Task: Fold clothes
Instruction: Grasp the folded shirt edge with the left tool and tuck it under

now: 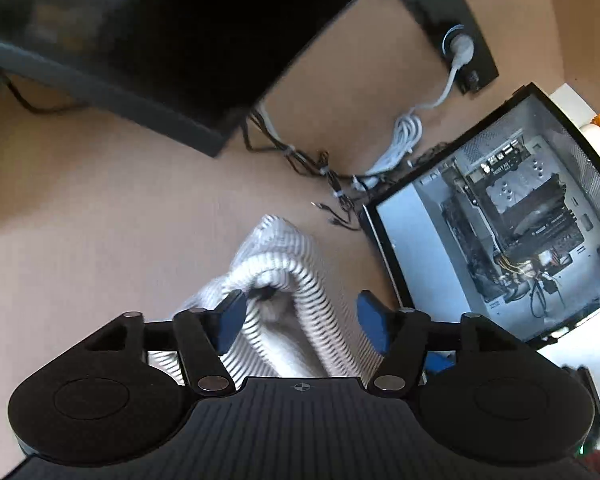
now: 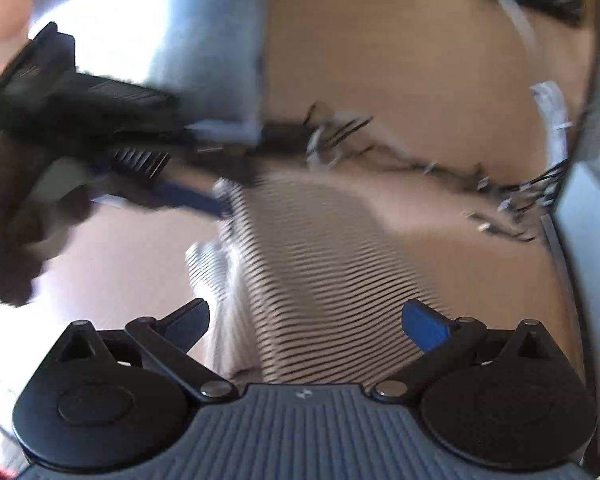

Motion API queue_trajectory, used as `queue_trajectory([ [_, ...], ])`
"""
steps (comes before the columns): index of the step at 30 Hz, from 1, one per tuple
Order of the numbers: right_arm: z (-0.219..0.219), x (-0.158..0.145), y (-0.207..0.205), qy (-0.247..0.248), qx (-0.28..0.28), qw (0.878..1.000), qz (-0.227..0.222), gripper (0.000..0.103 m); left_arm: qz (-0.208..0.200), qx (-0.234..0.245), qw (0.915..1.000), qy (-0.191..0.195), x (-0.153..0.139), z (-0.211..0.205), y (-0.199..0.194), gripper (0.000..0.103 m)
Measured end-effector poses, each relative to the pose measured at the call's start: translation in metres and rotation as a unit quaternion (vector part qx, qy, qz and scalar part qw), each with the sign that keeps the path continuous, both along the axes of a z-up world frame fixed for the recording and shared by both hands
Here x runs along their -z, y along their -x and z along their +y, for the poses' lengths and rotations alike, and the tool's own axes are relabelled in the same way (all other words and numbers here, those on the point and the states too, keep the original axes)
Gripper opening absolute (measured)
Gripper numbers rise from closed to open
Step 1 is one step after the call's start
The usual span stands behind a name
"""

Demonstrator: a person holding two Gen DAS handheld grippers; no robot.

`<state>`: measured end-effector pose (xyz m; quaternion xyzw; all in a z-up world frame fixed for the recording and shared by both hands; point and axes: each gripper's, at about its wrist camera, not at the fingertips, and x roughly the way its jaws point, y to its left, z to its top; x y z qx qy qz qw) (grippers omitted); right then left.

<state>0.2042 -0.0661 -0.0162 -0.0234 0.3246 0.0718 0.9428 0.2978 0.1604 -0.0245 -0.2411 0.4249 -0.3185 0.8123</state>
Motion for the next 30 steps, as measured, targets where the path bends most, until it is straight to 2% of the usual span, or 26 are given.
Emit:
queue_trajectory([
  [1,-0.003,0.000,0.000,0.003,0.003,1.000,0.003,0.102,0.000,-0.007,1.0000,-0.005,-0.002,0.004,0.005,0.072],
  [3,-0.007,0.002,-0.001,0.009,0.005,1.000,0.014,0.093,0.002,-0.019,0.9997,-0.018,-0.004,0.007,0.014,0.077],
  [4,-0.009,0.002,-0.001,0.012,0.006,1.000,0.019,0.091,-0.001,-0.021,0.9994,-0.027,-0.004,0.006,0.020,0.080],
  [6,-0.013,0.004,-0.002,0.018,0.008,0.999,0.030,0.085,-0.009,-0.018,0.9981,-0.057,-0.003,-0.006,0.029,0.086],
  [9,-0.013,0.009,-0.003,0.027,0.010,0.999,0.036,0.084,-0.023,-0.009,0.9934,-0.112,0.000,-0.034,0.039,0.095],
  [10,-0.011,0.011,-0.003,0.030,0.011,0.999,0.036,0.084,-0.024,-0.006,0.9930,-0.116,0.001,-0.040,0.040,0.095],
  [16,-0.003,0.009,0.000,0.047,0.003,0.998,0.040,0.084,0.003,0.000,0.9983,-0.058,0.004,-0.058,0.035,0.094],
  [18,-0.002,0.008,0.001,0.047,0.002,0.998,0.038,0.084,0.002,0.001,0.9984,-0.057,0.001,-0.063,0.033,0.093],
  [22,-0.003,0.006,0.005,0.048,0.000,0.998,0.032,0.084,-0.002,-0.013,0.9971,-0.075,0.002,-0.065,0.032,0.088],
  [25,-0.001,0.003,0.013,0.065,-0.010,0.998,0.020,0.083,0.010,-0.050,0.9946,-0.091,0.007,-0.055,0.033,0.080],
  [27,0.004,0.003,0.021,0.079,-0.028,0.996,0.015,0.073,0.022,-0.071,0.9920,-0.102,0.012,-0.050,0.031,0.077],
  [30,0.015,0.008,0.024,0.090,-0.042,0.995,0.013,0.072,0.017,-0.080,0.9866,-0.141,0.014,-0.052,0.031,0.072],
])
